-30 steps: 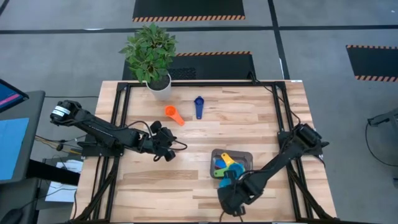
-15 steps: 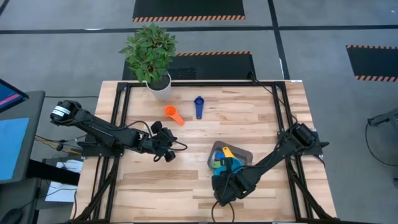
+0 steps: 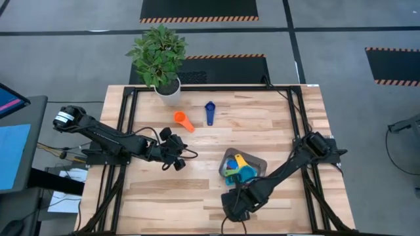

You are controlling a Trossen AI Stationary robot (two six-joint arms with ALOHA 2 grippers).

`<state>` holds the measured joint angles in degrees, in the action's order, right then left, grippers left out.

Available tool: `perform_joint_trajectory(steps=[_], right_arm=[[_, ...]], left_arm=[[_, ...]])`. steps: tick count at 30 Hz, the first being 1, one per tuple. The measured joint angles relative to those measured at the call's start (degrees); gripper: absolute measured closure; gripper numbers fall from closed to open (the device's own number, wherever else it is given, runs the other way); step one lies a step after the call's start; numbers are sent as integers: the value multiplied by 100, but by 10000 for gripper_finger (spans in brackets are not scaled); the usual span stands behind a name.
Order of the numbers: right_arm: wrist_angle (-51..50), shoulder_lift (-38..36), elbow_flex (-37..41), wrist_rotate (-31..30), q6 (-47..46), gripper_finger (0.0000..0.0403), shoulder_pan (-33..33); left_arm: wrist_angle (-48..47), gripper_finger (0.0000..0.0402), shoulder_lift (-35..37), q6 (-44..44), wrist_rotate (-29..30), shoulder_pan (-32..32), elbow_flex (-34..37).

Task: Nest measuring cups in basket
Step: Stack the light blue measuring cup on top of the green measuring cup in the black bin, then adjust the black bin to the

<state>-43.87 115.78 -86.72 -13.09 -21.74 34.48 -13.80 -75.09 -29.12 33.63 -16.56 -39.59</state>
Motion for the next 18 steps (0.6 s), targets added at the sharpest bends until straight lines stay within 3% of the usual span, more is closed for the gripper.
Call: perform_joint_trajectory(steps=[4,10,18], right_arm=[[85,183,0,-216,215,396,-172],[-607,237,-3,-1300,-157,393,-442],[-1155,-235,-122,-2030,-492,394,-155]], left_arm=[[-2,401,0,2,0,0,0],[22,401,0,2,-2,0,0],[37,401,0,90,20,0,0]])
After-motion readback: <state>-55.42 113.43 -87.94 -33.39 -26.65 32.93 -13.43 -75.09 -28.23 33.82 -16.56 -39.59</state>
